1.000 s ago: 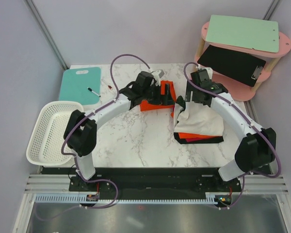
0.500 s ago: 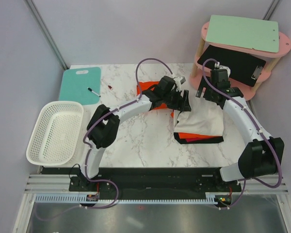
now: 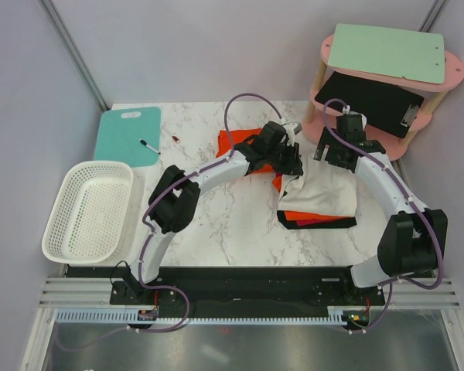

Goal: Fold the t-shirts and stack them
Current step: Fold the tshirt

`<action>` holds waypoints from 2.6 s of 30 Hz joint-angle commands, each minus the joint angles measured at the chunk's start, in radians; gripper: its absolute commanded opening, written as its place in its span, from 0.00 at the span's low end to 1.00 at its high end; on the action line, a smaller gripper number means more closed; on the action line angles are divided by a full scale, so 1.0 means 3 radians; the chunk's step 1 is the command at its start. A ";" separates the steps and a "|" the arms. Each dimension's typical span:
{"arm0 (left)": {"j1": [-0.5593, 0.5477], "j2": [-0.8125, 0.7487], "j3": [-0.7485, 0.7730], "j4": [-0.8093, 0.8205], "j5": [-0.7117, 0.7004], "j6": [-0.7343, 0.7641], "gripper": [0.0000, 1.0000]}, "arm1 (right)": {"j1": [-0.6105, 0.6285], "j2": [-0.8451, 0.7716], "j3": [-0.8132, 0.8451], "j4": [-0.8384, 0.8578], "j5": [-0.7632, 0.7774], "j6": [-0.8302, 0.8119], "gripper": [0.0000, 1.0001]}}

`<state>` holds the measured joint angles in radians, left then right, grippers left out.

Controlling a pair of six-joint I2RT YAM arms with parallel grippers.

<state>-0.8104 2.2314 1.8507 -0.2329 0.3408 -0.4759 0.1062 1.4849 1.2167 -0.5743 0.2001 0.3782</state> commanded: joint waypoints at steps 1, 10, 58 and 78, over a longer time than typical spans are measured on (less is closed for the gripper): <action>-0.0034 -0.0029 0.0126 0.0020 -0.0072 0.0083 0.14 | -0.0037 0.0102 -0.0072 0.0115 -0.0002 0.0043 0.92; 0.0027 -0.0438 -0.0319 -0.0006 -0.0430 0.0160 0.02 | -0.0047 0.0240 -0.0123 0.0115 0.0110 0.0094 0.91; 0.1510 -0.0755 -0.1532 0.0147 -0.0610 -0.0178 0.93 | 0.0449 0.0455 0.0331 0.0779 -0.0764 -0.0156 0.98; 0.1607 -0.1025 -0.2174 0.0178 -0.0522 -0.0403 0.02 | 0.0561 0.0941 0.0725 0.1009 -0.1444 -0.0059 0.98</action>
<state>-0.3473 2.0499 1.3060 -0.0944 0.2512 -0.5884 0.2584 1.7504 1.3762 -0.3210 -0.1650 0.3450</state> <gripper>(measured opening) 0.036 0.982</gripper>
